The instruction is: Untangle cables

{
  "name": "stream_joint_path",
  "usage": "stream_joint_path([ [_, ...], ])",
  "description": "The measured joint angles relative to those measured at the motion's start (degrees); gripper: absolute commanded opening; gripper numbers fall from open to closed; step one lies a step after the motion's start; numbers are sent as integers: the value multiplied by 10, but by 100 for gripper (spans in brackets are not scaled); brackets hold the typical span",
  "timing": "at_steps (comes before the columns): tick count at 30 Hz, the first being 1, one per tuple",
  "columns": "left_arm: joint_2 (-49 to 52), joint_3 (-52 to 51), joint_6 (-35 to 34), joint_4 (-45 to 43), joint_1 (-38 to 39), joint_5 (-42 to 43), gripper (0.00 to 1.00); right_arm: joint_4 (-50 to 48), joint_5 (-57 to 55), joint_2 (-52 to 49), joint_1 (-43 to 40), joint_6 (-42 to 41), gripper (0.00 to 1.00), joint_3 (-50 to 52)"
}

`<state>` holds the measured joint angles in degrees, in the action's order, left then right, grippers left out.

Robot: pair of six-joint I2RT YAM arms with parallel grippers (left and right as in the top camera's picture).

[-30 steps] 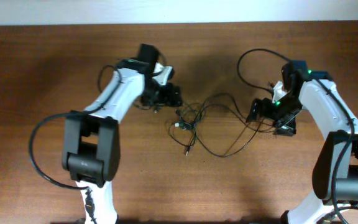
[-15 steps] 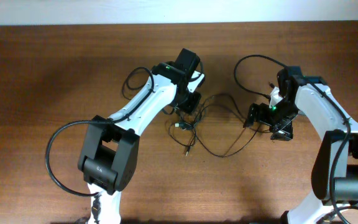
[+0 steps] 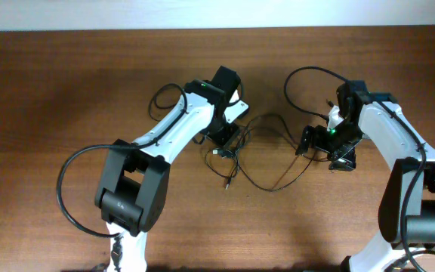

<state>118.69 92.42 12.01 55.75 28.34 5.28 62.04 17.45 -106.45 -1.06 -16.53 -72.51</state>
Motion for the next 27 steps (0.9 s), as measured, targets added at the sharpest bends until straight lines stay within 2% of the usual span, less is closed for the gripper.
stream_joint_path([
  [6,0,0,0,-7,0,0,49,0,0,0,0,0,98,0],
  [15,0,0,0,-14,0,44,58,0,7,0,0,-2,59,16],
  [22,0,0,0,-14,4,50,56,-21,32,0,5,-2,57,43],
  [27,0,0,0,-23,15,52,51,-45,38,0,61,-18,57,44],
])
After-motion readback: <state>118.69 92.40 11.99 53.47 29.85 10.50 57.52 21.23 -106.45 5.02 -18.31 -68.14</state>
